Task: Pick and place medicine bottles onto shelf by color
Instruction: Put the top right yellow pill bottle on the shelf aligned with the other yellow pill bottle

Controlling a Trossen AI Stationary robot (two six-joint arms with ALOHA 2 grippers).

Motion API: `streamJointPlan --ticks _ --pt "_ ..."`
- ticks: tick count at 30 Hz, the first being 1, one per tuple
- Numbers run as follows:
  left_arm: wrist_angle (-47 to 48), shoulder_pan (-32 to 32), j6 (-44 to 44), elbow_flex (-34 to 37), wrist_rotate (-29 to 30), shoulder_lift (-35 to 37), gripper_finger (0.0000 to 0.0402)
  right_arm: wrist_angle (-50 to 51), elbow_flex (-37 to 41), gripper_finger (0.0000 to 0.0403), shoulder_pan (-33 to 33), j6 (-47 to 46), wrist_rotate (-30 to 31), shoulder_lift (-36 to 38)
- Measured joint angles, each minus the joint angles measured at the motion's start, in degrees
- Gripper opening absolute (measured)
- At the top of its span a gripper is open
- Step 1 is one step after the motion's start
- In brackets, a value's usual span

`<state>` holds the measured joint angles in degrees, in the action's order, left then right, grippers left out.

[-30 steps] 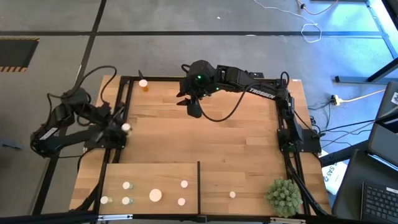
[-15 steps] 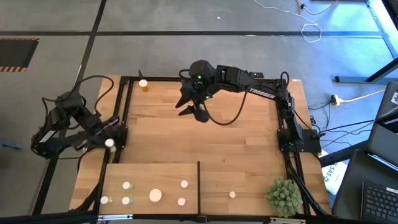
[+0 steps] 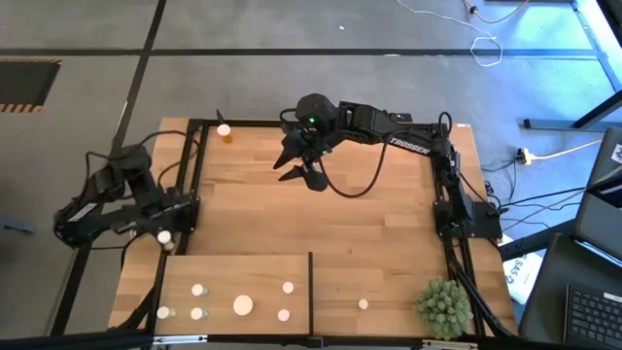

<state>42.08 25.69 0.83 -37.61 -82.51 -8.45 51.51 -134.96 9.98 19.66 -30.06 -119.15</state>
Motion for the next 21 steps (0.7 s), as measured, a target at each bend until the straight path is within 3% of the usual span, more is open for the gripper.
streamJointPlan --ticks 4,10,21 --pt "0.0 0.0 -4.5 2.7 -7.1 0.0 0.0073 0.0 0.0 0.0166 0.0 0.0 0.0 0.0" --pt "-0.1 0.0 -11.3 5.0 -7.5 0.0 0.0073 0.0 0.0 0.0166 0.0 -0.1 0.0 0.0" --pt "-0.1 0.0 -14.1 6.5 -7.5 0.0 0.0073 0.0 0.0 0.0166 0.0 -0.1 0.0 0.0"
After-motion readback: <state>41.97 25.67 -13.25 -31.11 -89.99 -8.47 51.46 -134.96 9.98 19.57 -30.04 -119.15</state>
